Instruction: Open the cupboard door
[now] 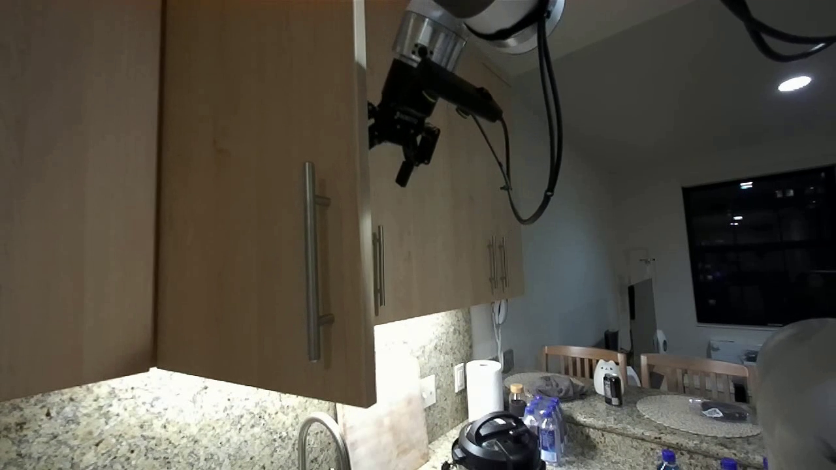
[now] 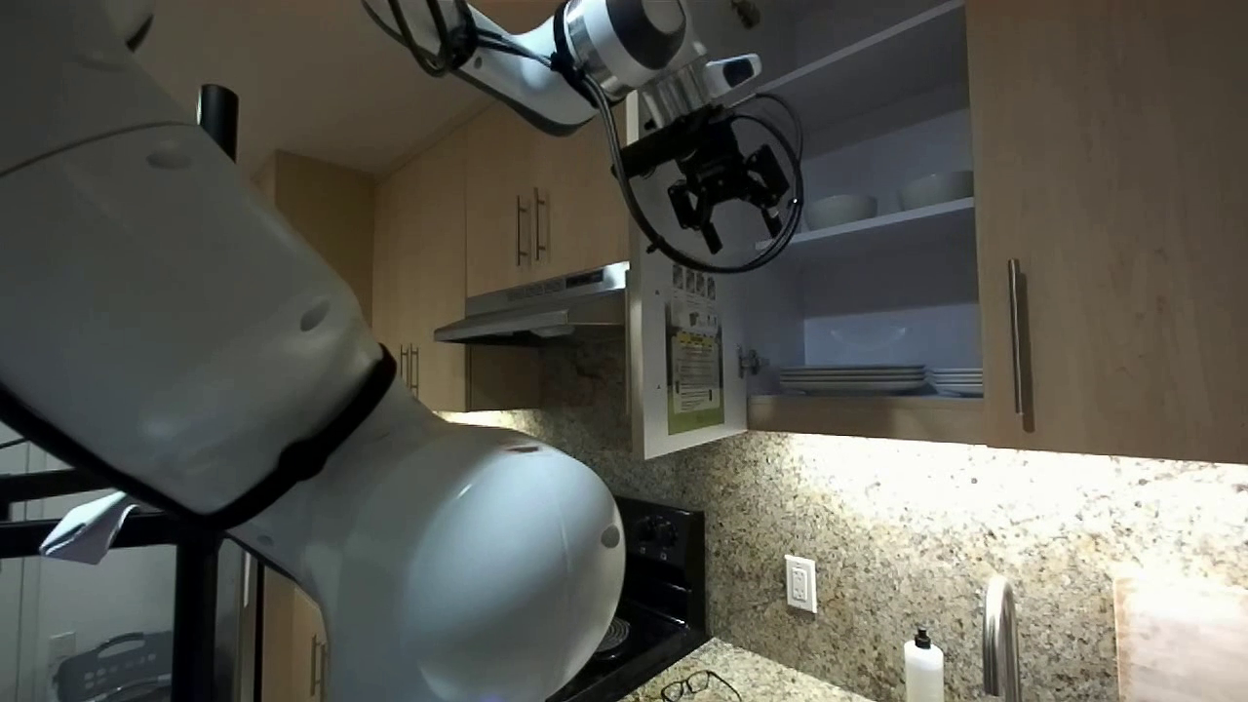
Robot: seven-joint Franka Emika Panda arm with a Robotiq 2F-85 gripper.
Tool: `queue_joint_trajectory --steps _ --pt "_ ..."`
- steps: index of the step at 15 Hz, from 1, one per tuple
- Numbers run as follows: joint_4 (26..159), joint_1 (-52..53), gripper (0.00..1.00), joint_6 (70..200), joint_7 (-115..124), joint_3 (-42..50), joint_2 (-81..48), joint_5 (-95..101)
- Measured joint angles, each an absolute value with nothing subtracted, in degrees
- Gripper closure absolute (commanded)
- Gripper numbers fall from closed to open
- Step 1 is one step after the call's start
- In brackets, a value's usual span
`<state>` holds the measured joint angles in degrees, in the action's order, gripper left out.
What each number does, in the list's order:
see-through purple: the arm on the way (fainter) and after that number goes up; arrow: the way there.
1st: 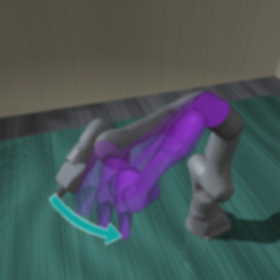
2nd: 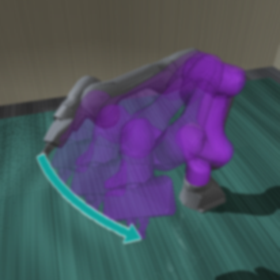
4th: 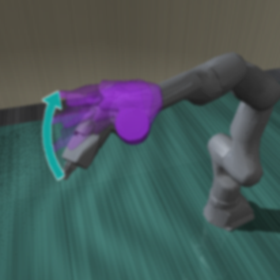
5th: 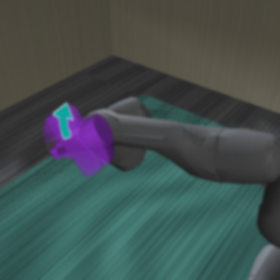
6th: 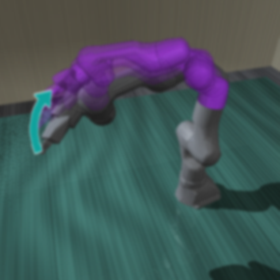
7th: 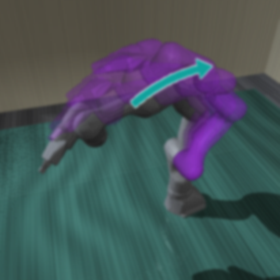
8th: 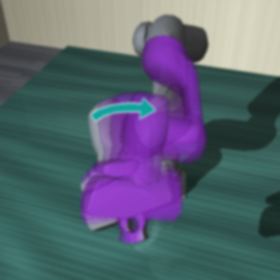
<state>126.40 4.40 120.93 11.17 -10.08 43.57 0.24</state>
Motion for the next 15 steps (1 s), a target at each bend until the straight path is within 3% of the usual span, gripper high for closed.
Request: queue_joint_trajectory --steps 7,15 --pt "126.11 4.07 0.0 105.83 1.17 -4.38 43.86 1.77" --pt "131.71 7.11 0.0 97.39 -11.78 0.02 48.13 1.75"
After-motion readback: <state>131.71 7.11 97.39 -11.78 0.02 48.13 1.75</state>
